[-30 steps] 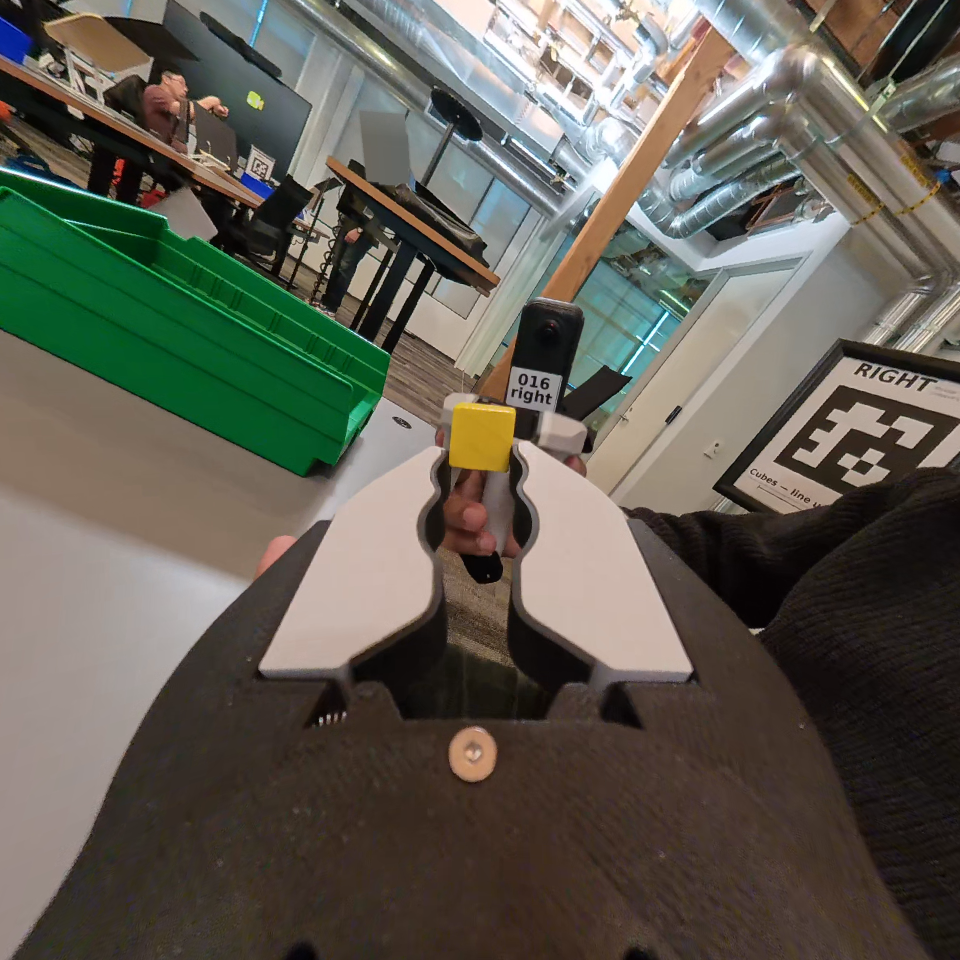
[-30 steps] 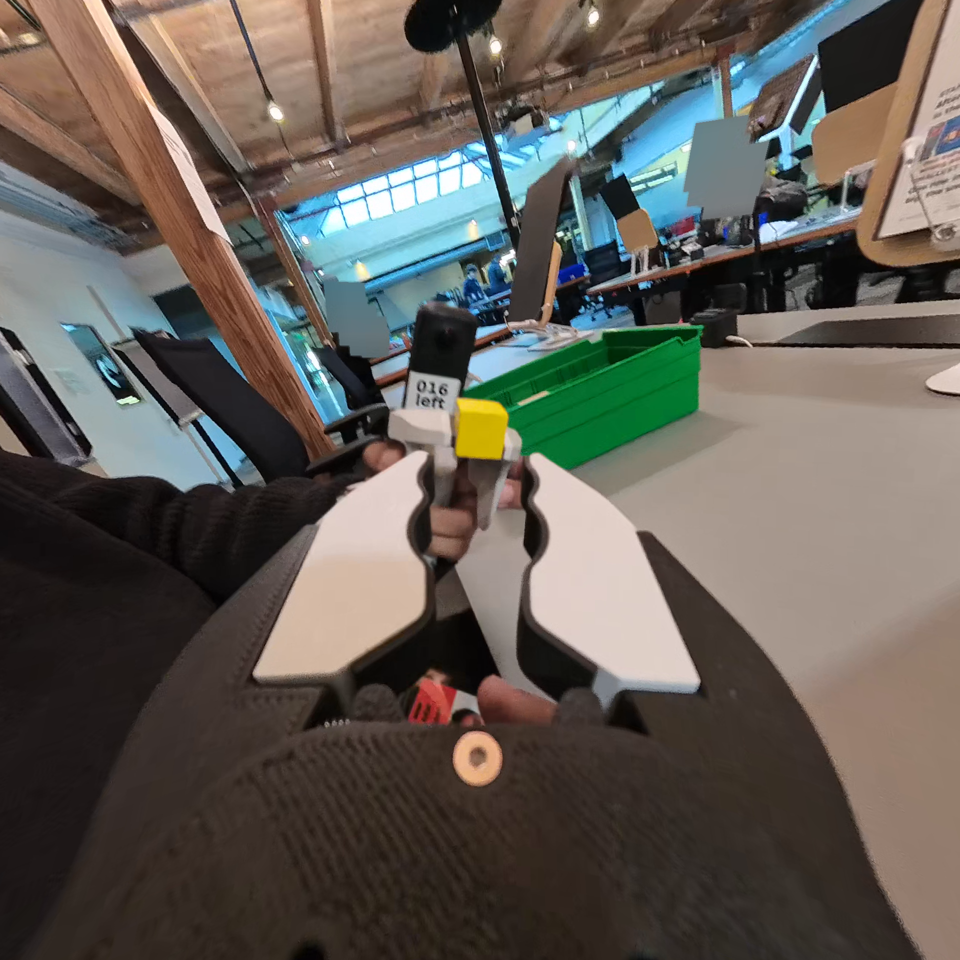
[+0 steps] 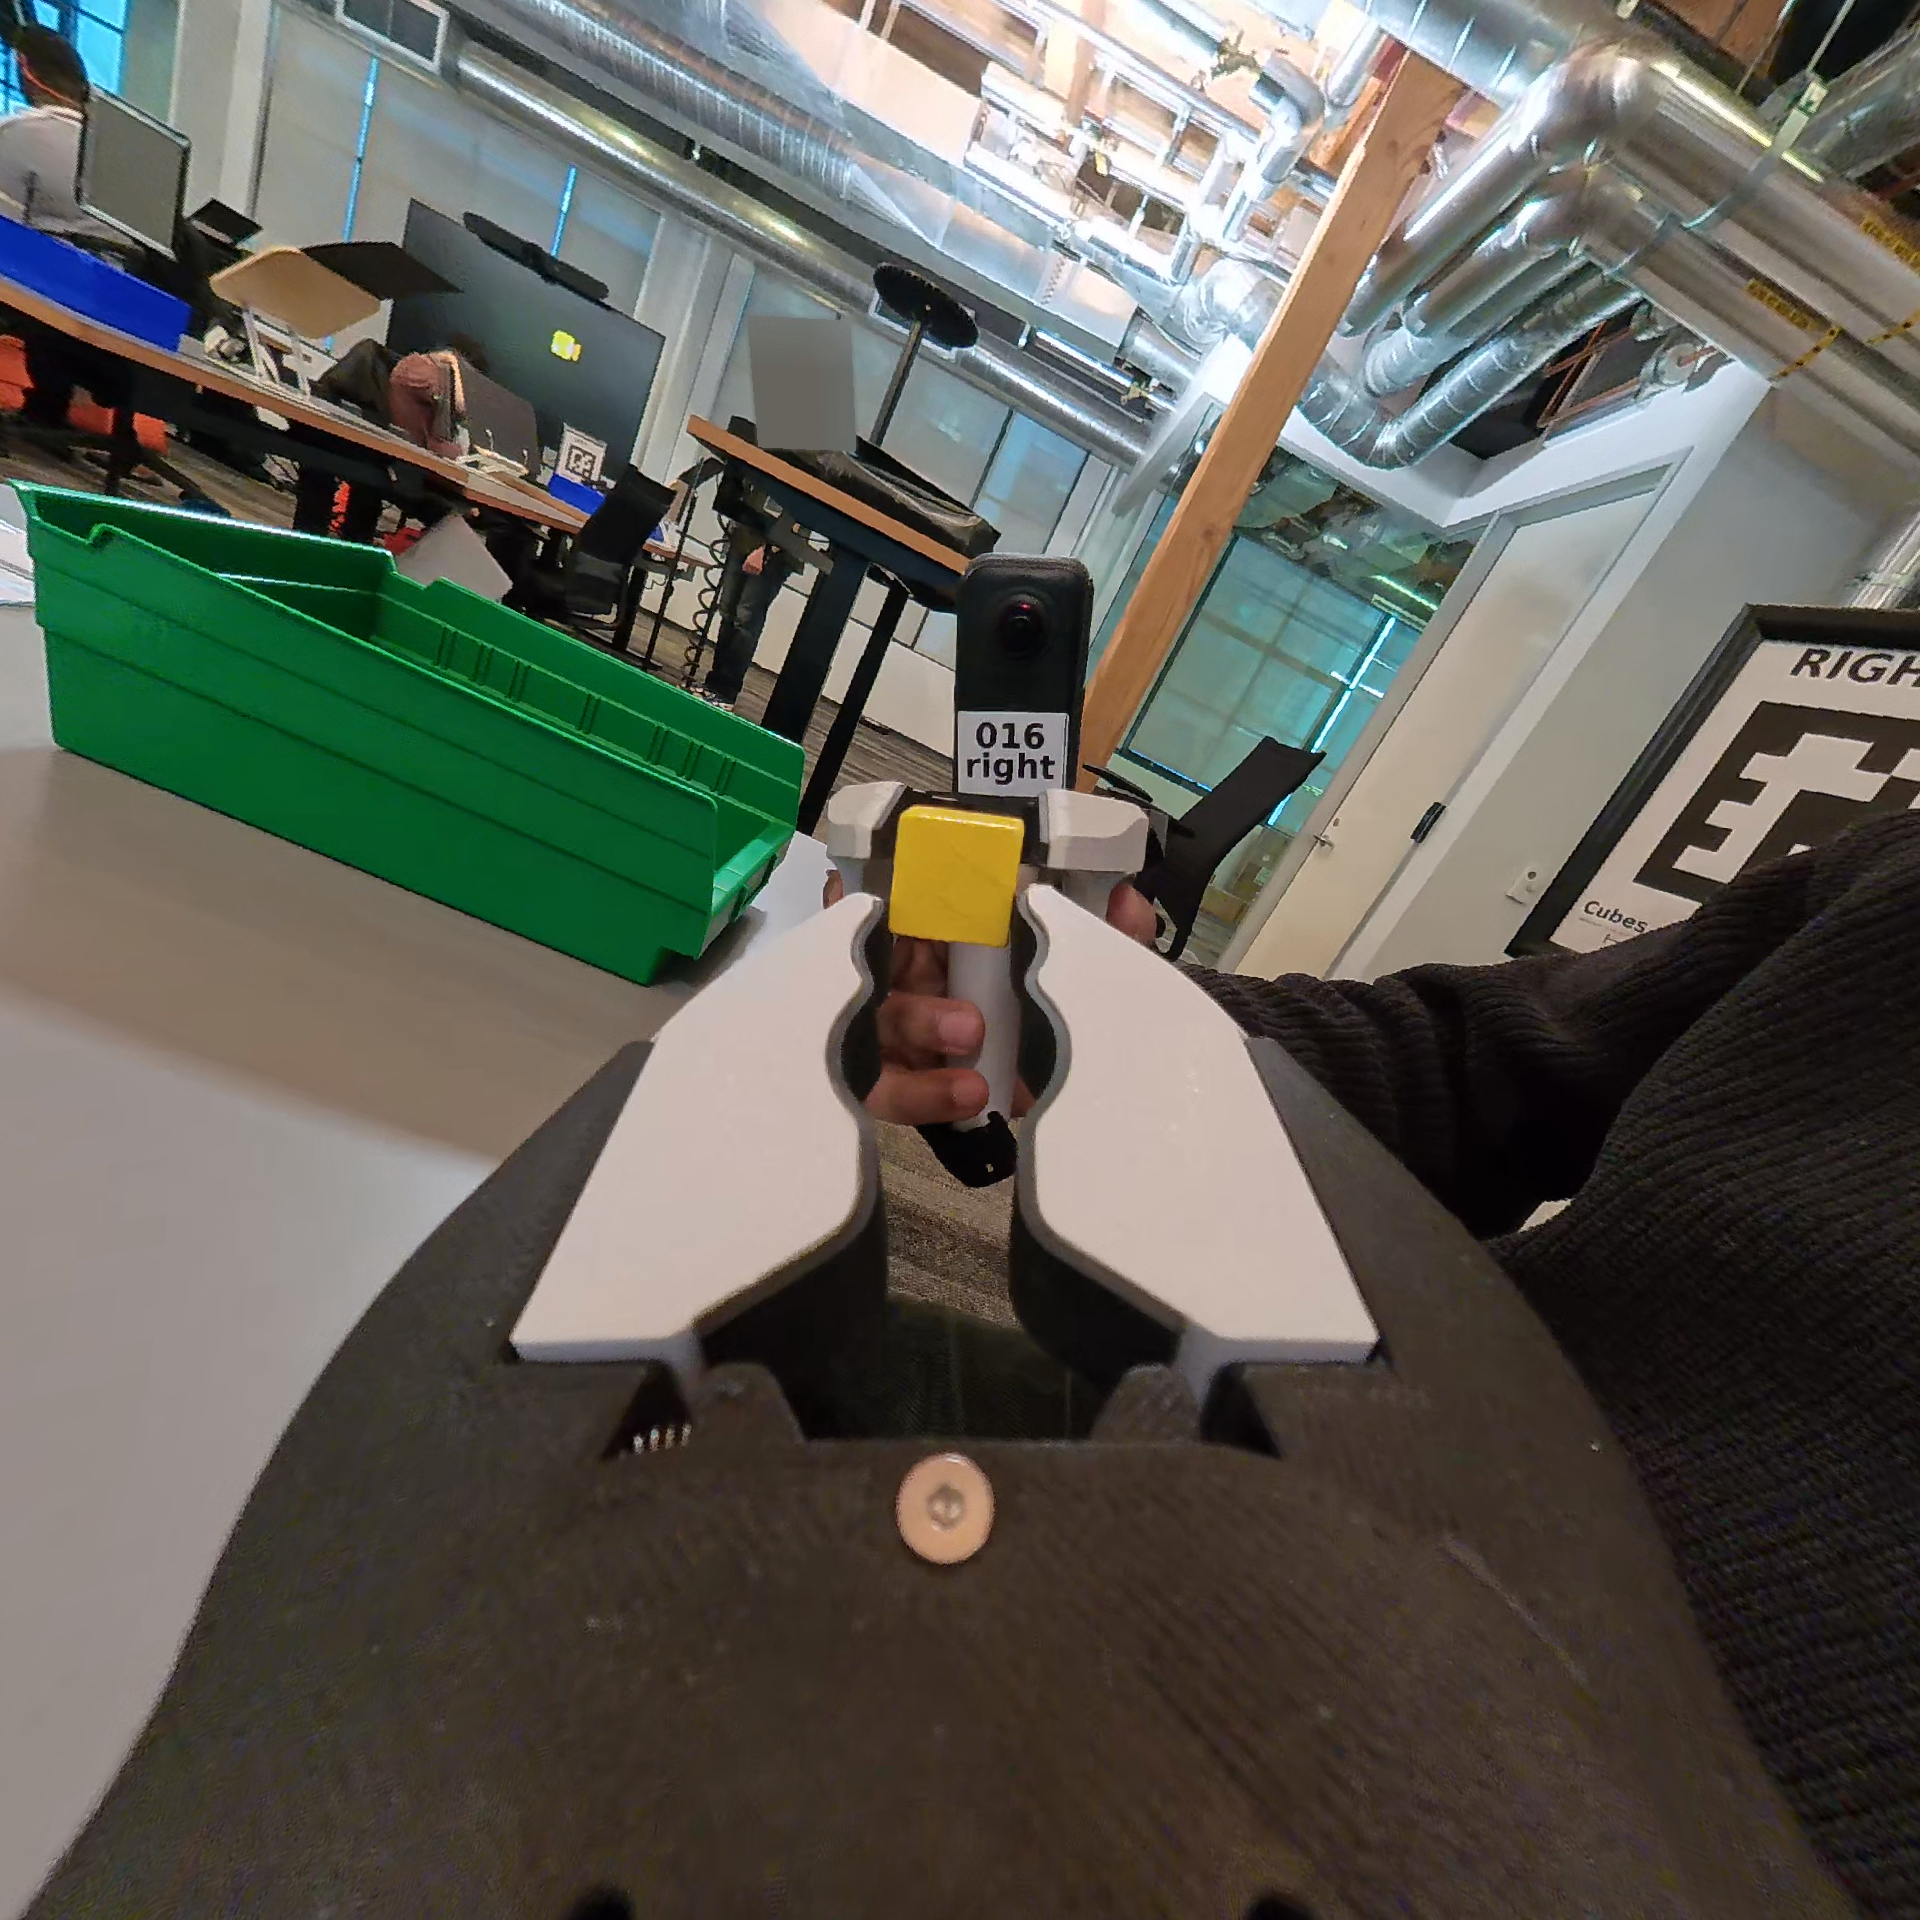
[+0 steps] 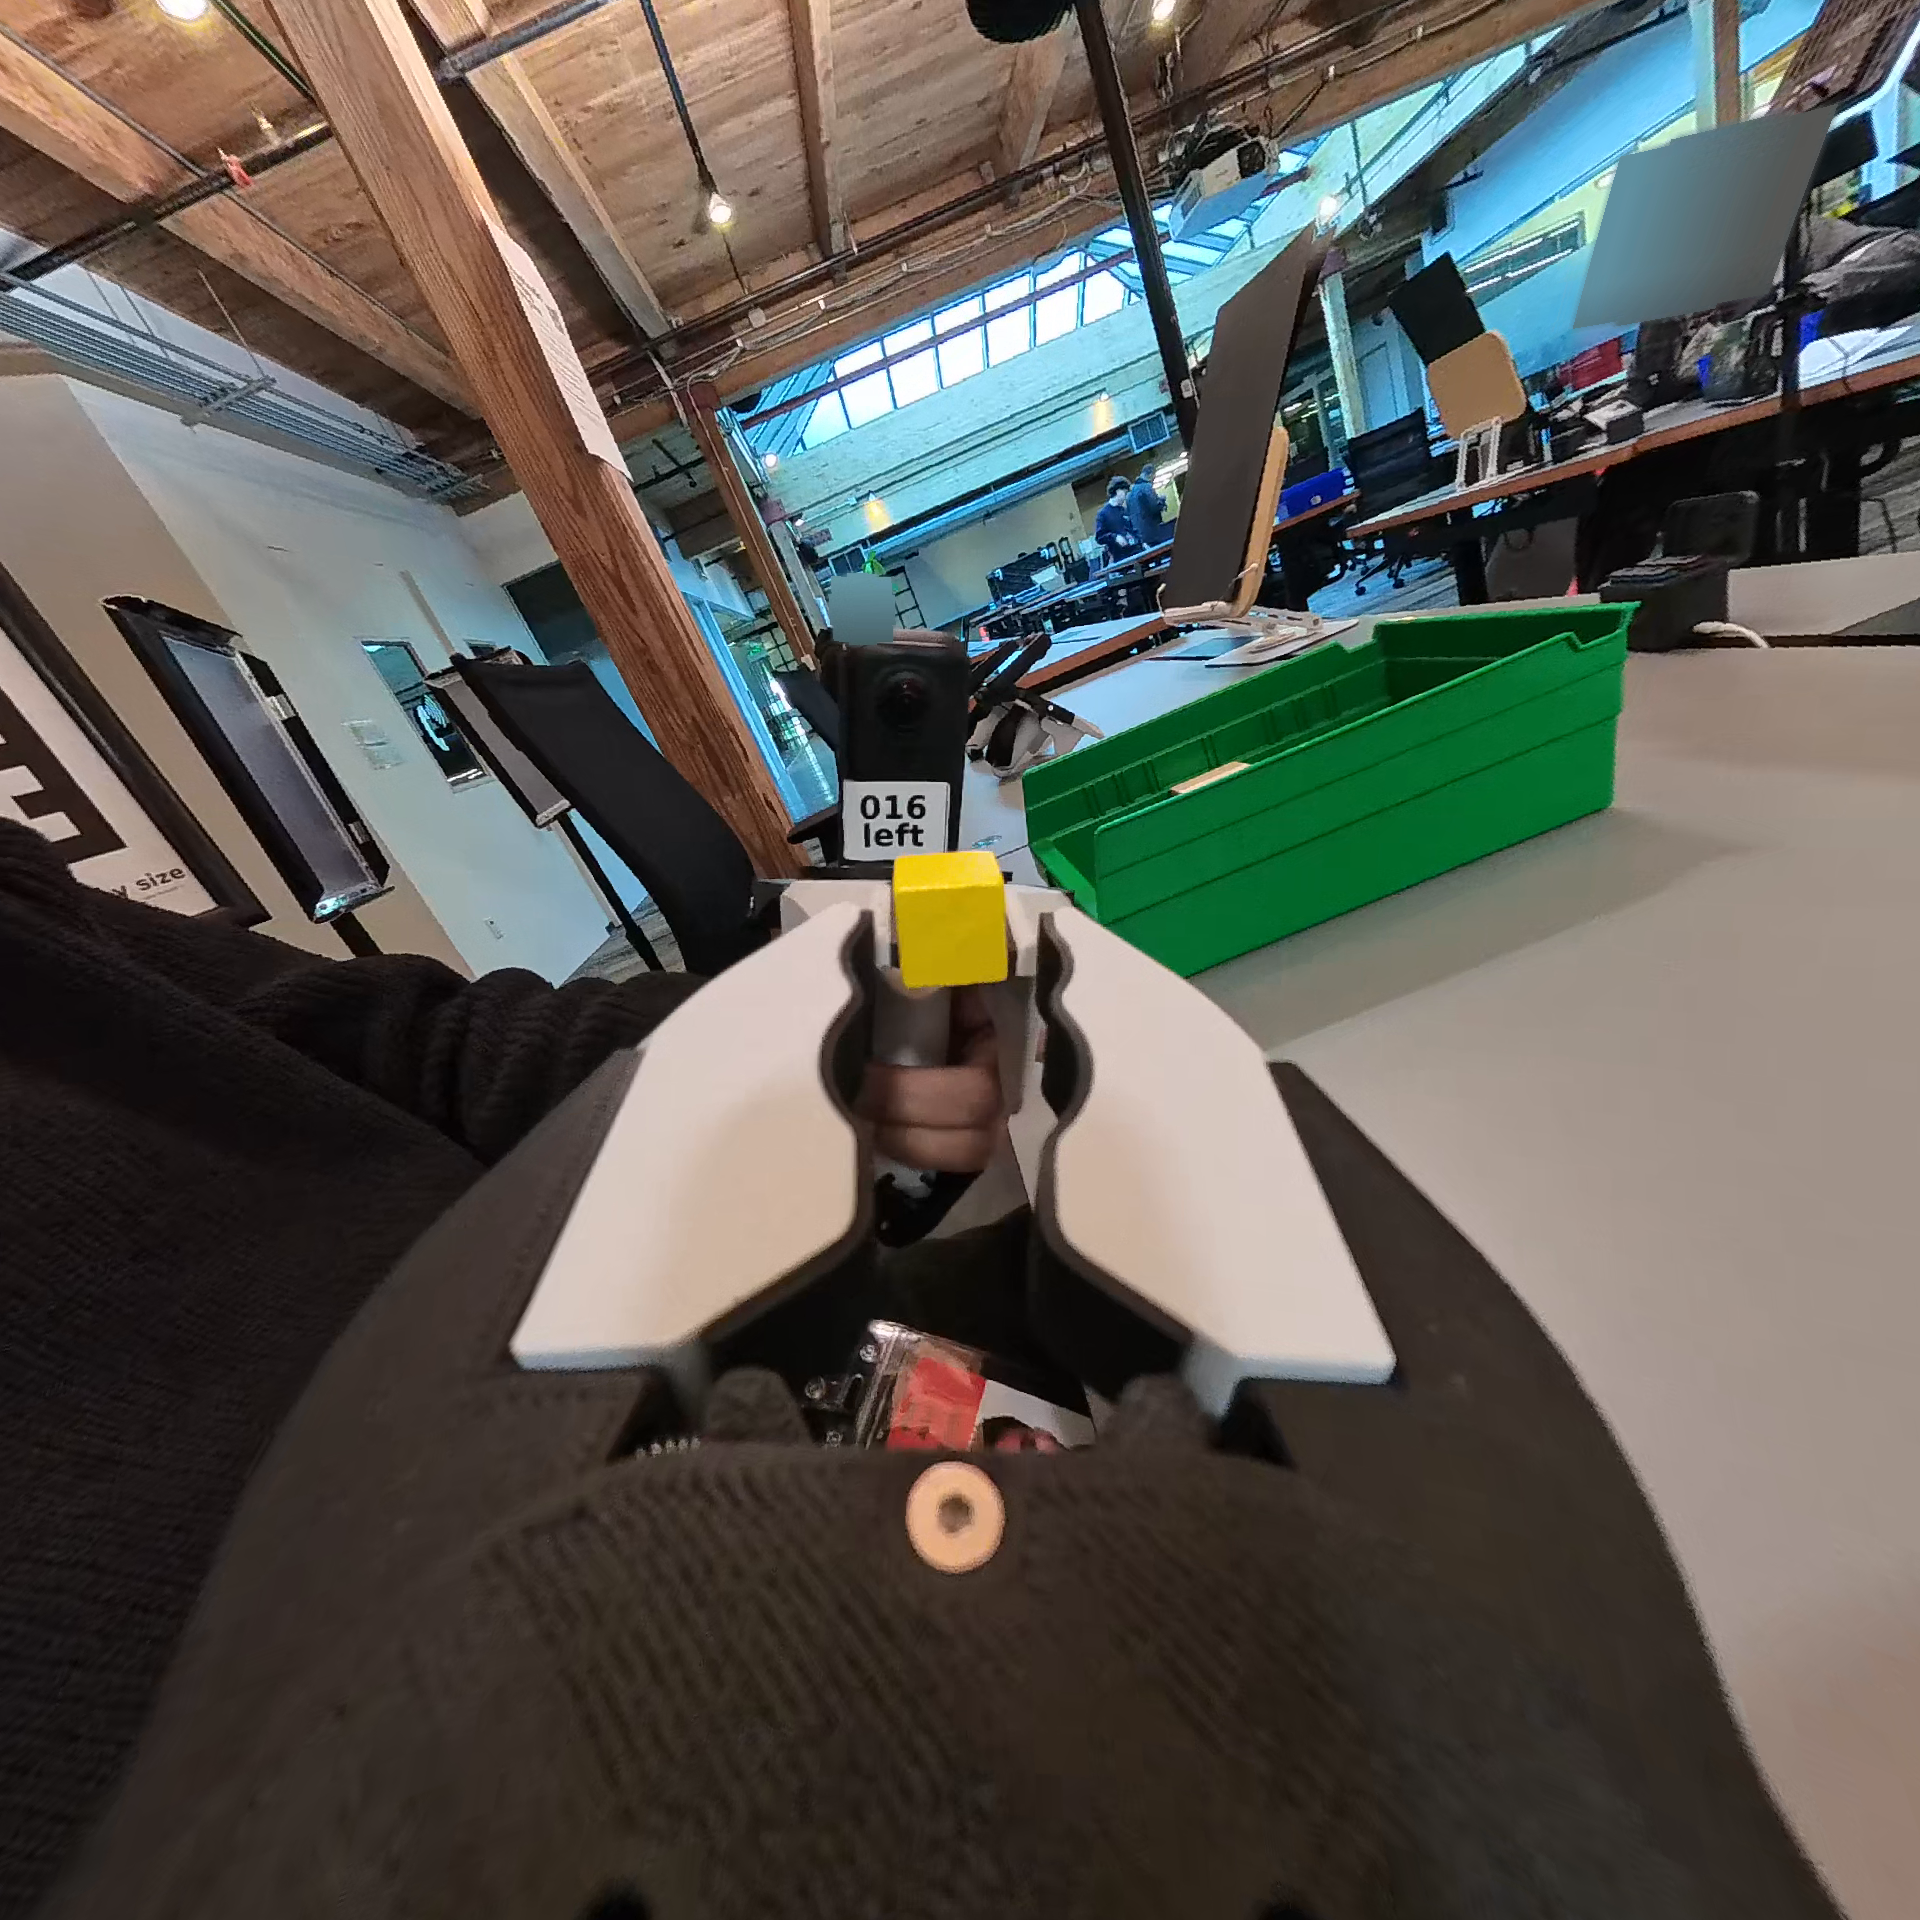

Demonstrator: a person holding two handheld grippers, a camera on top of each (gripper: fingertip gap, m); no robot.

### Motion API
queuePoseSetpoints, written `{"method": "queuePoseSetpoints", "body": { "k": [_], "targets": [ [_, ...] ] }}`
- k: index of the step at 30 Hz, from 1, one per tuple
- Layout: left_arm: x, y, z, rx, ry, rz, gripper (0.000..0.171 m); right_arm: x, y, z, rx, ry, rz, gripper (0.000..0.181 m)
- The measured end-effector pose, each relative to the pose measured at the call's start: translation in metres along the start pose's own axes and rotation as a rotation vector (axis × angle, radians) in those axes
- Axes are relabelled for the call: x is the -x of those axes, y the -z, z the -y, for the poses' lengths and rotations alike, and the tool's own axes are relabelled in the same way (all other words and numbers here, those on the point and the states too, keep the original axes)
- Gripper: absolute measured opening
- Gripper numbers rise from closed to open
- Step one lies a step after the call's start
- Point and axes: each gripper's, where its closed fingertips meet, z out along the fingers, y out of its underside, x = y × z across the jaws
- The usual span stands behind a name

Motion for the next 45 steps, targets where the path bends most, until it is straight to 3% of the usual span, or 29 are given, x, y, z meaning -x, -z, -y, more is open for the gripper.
{"method": "queuePoseSetpoints", "body": {
  "k": [33, 36, 45],
  "targets": [
    [0.001, -0.003, -0.001, -0.015, 0.021, -0.001, 0.022, -0.001, 0.0, -0.002, 0.015, 0.013, -0.001, 0.02],
    [0.002, -0.003, 0.0, -0.023, 0.028, 0.01, 0.034, -0.003, 0.003, 0.003, -0.009, 0.003, -0.008, 0.02],
    [0.015, 0.001, 0.001, -0.028, 0.024, 0.083, 0.045, -0.01, 0.01, 0.01, -0.013, 0.02, -0.044, 0.021]
  ]
}}
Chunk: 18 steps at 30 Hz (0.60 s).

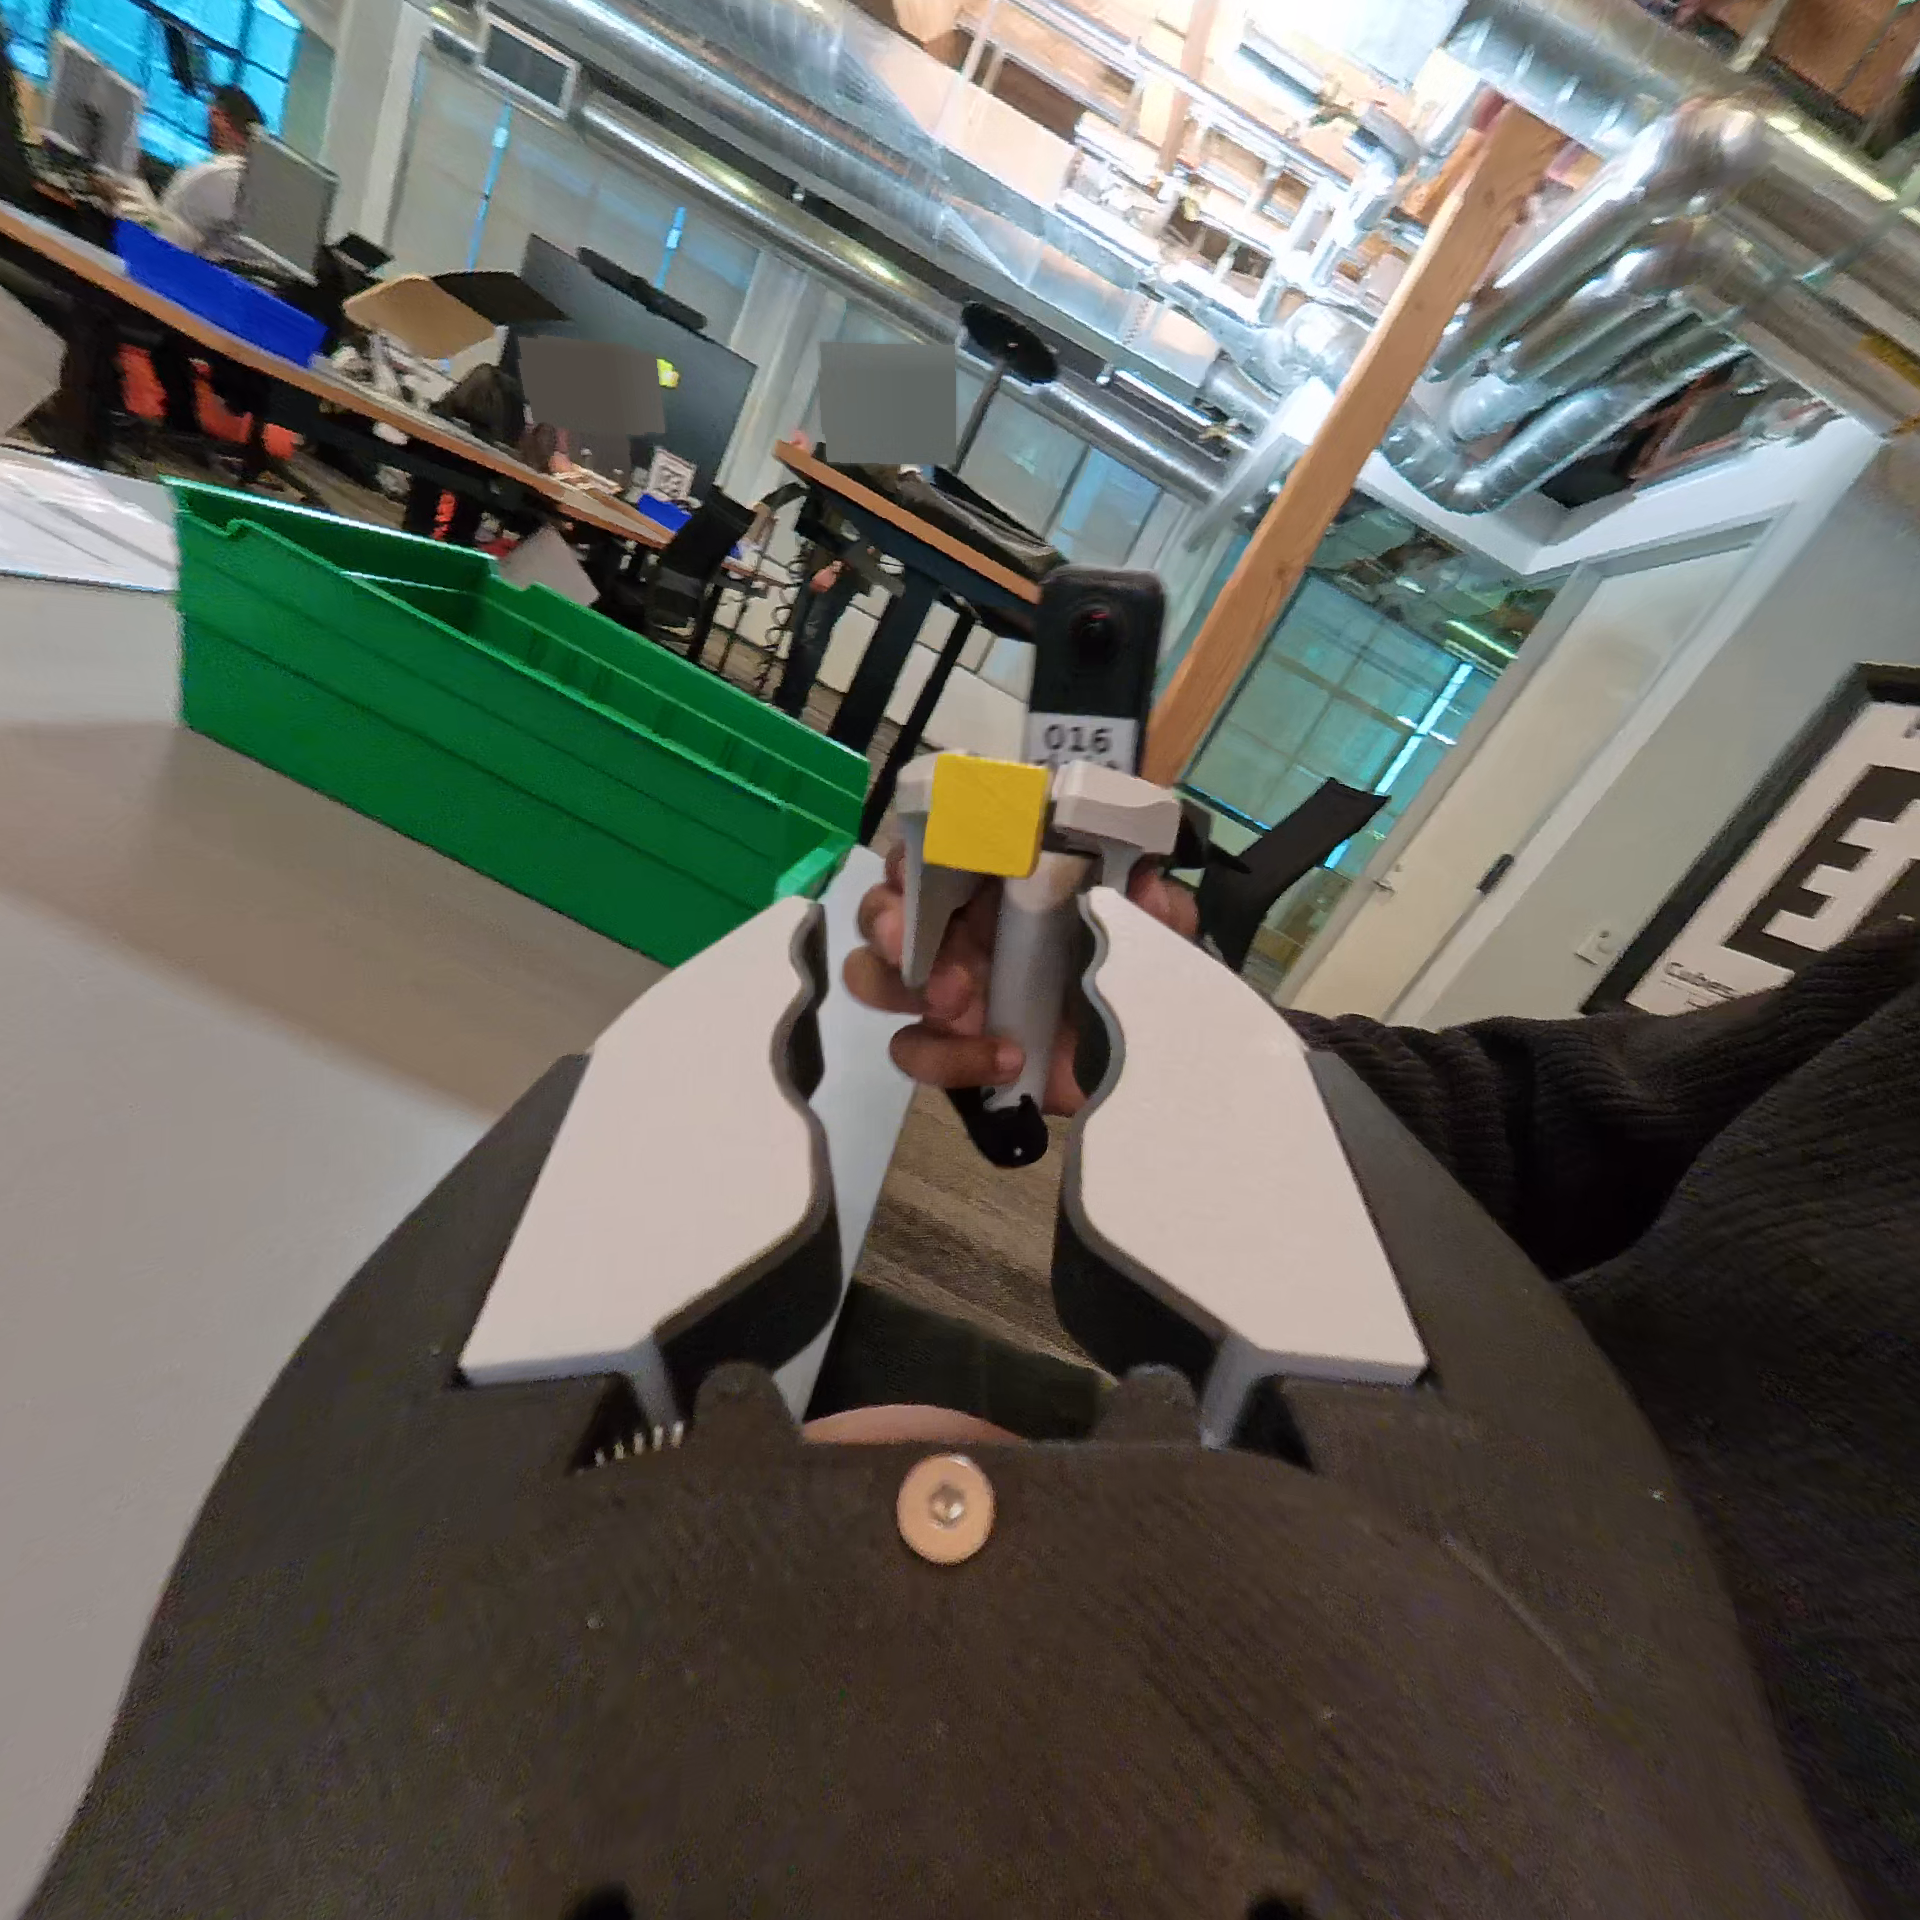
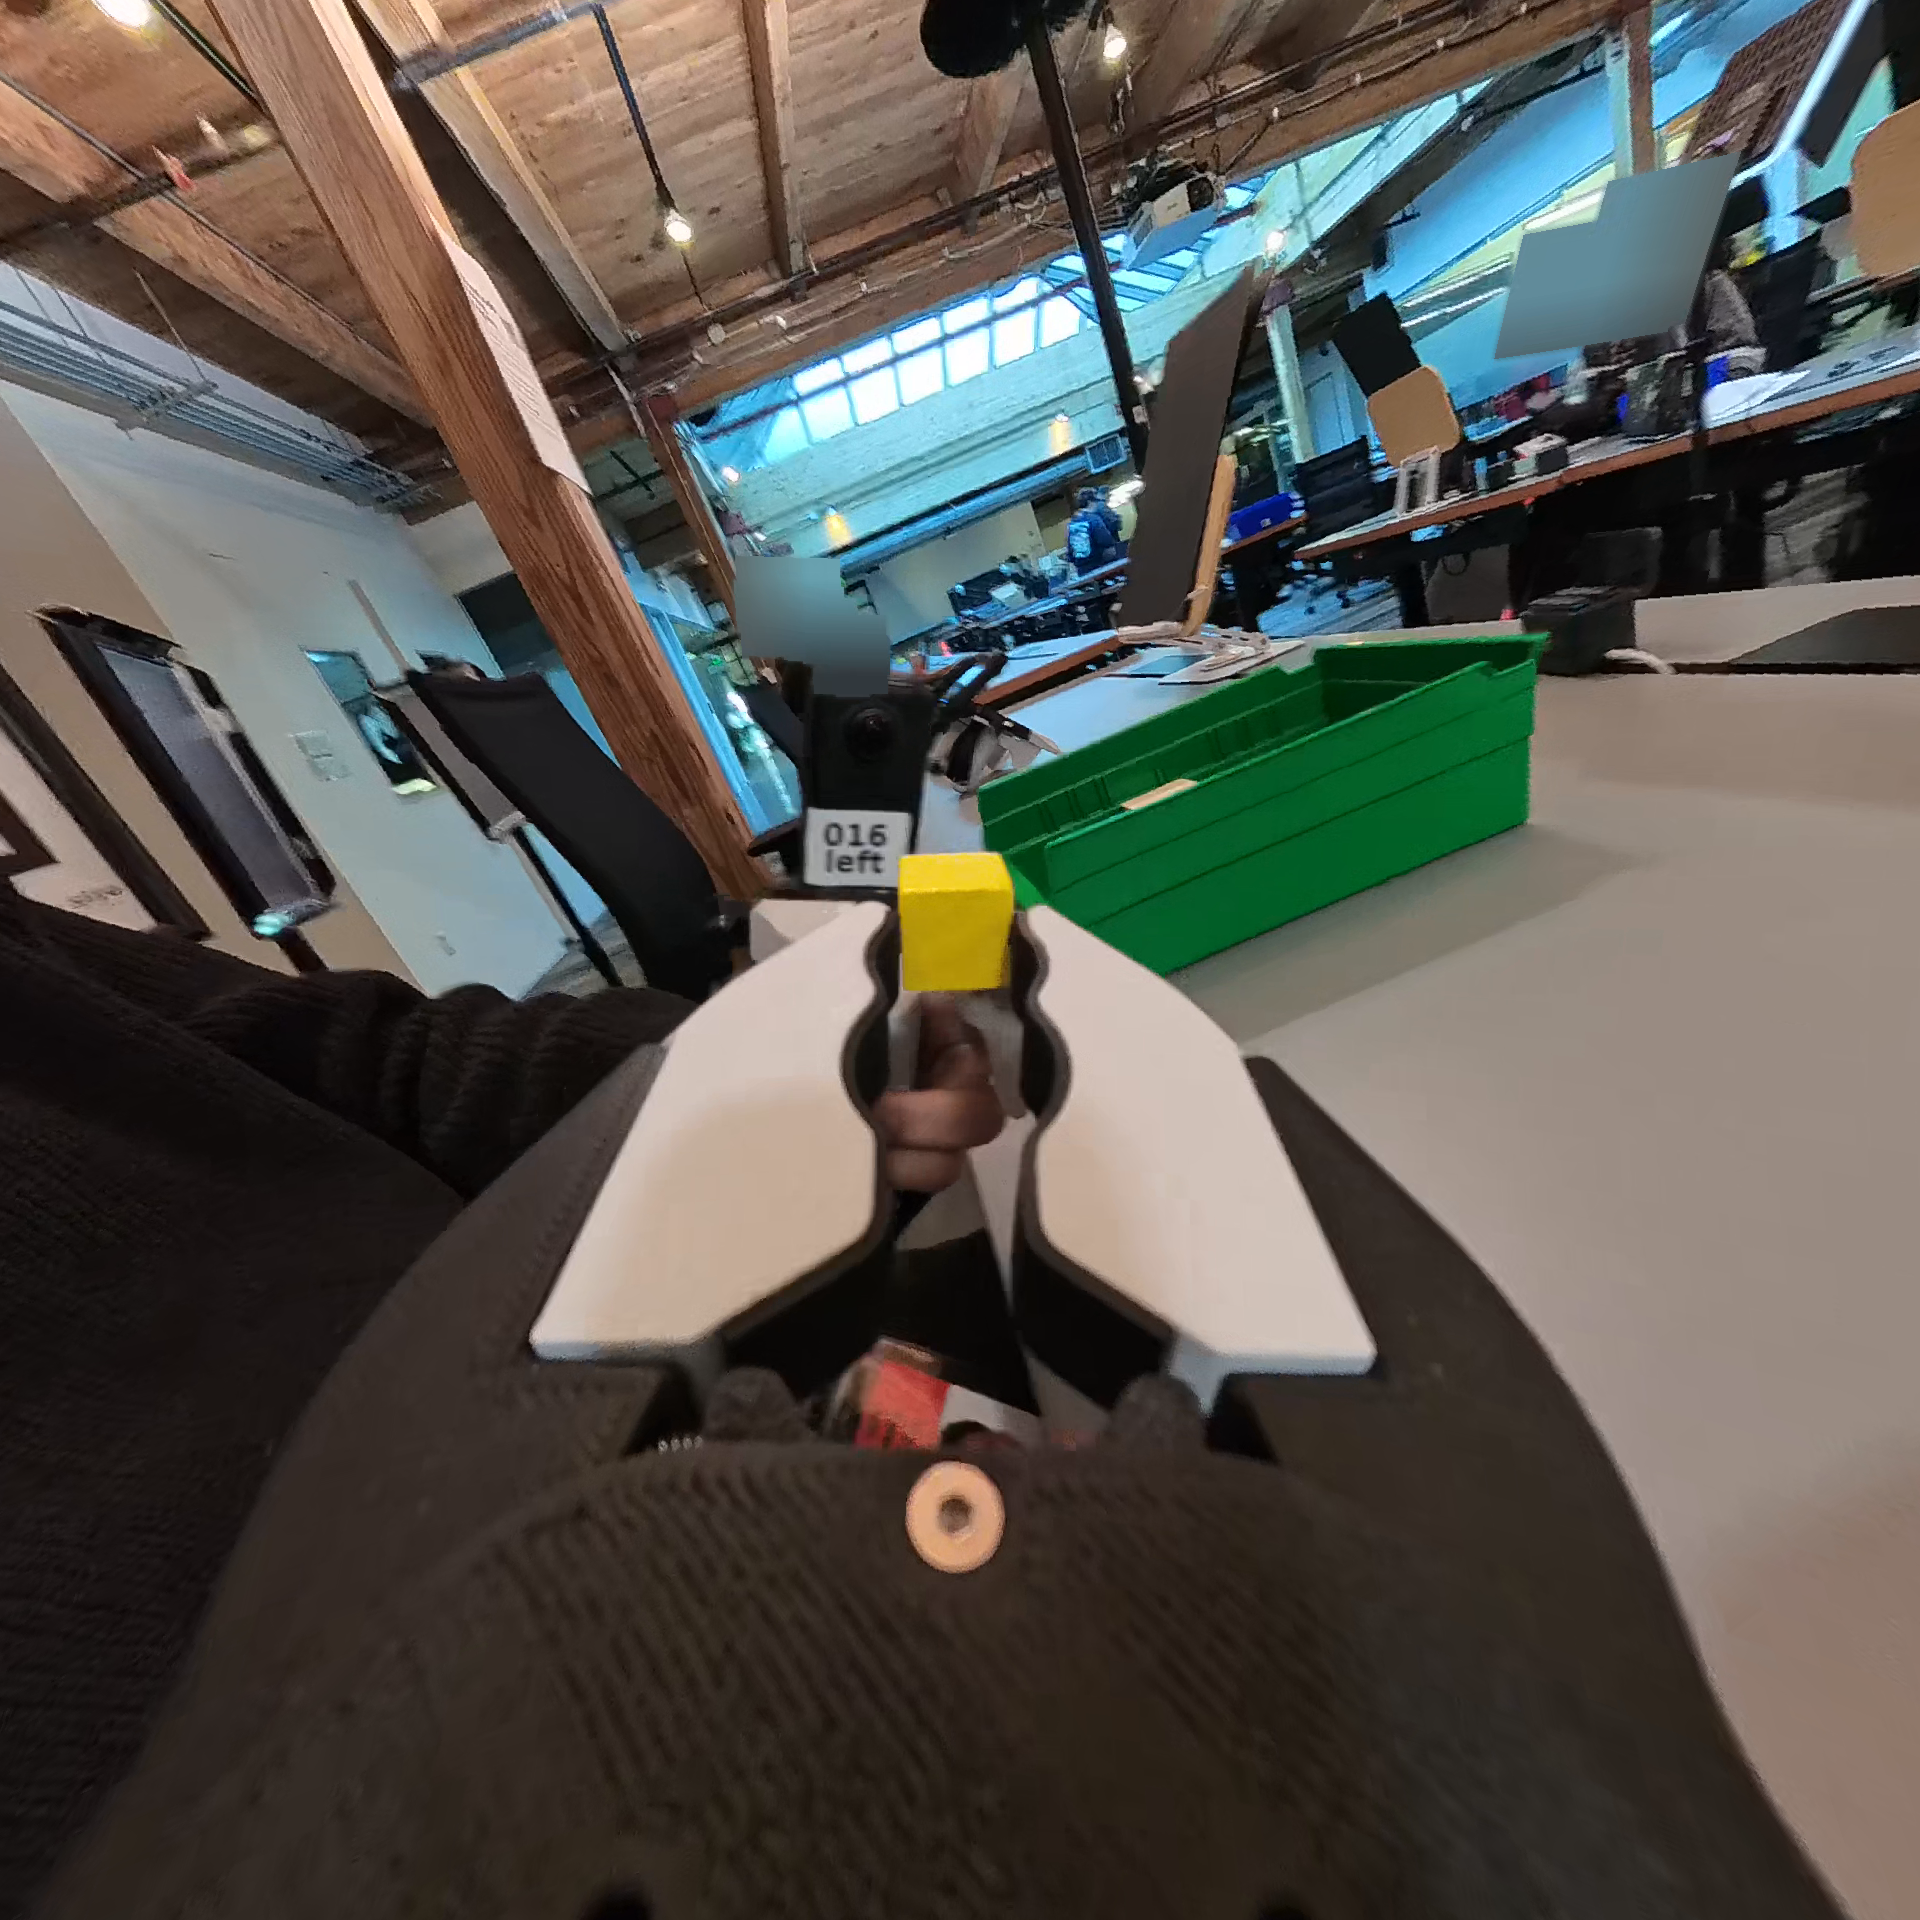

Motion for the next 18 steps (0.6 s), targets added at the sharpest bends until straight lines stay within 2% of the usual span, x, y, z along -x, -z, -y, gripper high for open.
{"method": "queuePoseSetpoints", "body": {
  "k": [2, 4, 7, 11, 14, 16, 18],
  "targets": [
    [0.007, 0.001, -0.002, 0.012, -0.014, 0.047, 0.051, -0.009, 0.007, 0.011, 0.025, 0.097, -0.075, 0.02],
    [0.011, 0.002, -0.006, 0.033, -0.04, 0.076, 0.052, -0.023, 0.022, 0.042, 0.009, 0.202, -0.179, 0.021],
    [0.013, 0.001, -0.012, 0.074, -0.089, 0.103, 0.052, -0.05, 0.064, 0.092, 0.028, 0.306, -0.317, 0.021],
    [0.013, -0.004, -0.03, 0.162, -0.164, 0.116, 0.052, -0.114, 0.128, 0.127, 0.186, 0.317, -0.501, 0.021],
    [0.014, -0.01, -0.041, 0.236, -0.229, 0.127, 0.053, -0.162, 0.164, 0.126, 0.329, 0.32, -0.596, 0.021],
    [0.022, -0.012, -0.042, 0.277, -0.263, 0.182, 0.057, -0.207, 0.194, 0.112, 0.537, 0.414, -0.779, 0.021],
    [0.032, -0.012, -0.033, 0.28, -0.298, 0.258, 0.063, -0.237, 0.213, 0.09, 0.776, 0.519, -0.845, 0.021]
  ]
}}
